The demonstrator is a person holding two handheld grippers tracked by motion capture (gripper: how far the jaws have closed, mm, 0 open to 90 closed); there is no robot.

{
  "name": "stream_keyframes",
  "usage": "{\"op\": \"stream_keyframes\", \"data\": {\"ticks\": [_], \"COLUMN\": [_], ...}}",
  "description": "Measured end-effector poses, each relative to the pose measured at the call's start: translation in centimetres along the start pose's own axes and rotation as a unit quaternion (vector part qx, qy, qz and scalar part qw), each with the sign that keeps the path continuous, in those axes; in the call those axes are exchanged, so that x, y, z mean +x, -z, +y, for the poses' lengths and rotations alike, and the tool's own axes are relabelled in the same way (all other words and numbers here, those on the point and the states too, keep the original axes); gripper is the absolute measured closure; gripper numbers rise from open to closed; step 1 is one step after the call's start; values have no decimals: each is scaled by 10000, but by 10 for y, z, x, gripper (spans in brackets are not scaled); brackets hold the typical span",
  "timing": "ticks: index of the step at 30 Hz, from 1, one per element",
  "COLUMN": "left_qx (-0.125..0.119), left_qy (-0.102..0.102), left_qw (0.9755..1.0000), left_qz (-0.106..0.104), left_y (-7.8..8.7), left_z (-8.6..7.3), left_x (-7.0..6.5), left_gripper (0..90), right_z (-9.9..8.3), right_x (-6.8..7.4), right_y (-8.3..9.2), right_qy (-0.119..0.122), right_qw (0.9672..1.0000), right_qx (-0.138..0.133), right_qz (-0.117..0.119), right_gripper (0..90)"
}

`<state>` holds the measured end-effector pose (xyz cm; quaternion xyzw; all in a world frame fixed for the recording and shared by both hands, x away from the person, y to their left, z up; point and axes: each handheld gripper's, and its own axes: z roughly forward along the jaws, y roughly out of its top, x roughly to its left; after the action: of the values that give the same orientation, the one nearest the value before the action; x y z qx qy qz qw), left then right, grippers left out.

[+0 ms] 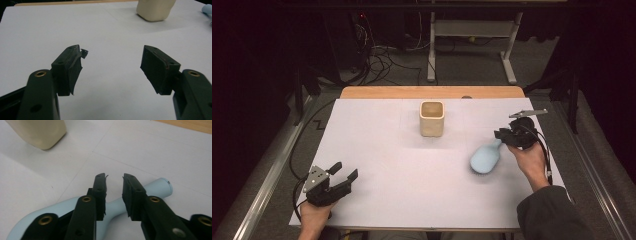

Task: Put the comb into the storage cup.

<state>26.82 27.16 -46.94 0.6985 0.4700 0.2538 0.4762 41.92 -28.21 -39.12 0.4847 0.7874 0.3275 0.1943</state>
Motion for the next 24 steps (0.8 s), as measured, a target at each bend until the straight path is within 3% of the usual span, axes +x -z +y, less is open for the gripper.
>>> {"op": "stream_keyframes", "data": {"ticks": [8,10,24], "left_qx": [-11,-35,-31], "left_qy": [-3,26,31], "left_qw": [10000,10000,10000], "left_qz": [44,31,-8], "left_y": [1,1,1], "left_z": [0,0,0], "left_x": [0,1,1], "left_gripper": [331,331,330], "right_z": [22,30,41], "right_x": [-4,-5,-7], "right_y": [-13,-21,-54], "right_qy": [185,249,339], "right_qw": [9979,9955,9850], "right_qx": [598,875,1607], "right_qz": [-163,-247,-528], "right_gripper": [848,868,900]}}
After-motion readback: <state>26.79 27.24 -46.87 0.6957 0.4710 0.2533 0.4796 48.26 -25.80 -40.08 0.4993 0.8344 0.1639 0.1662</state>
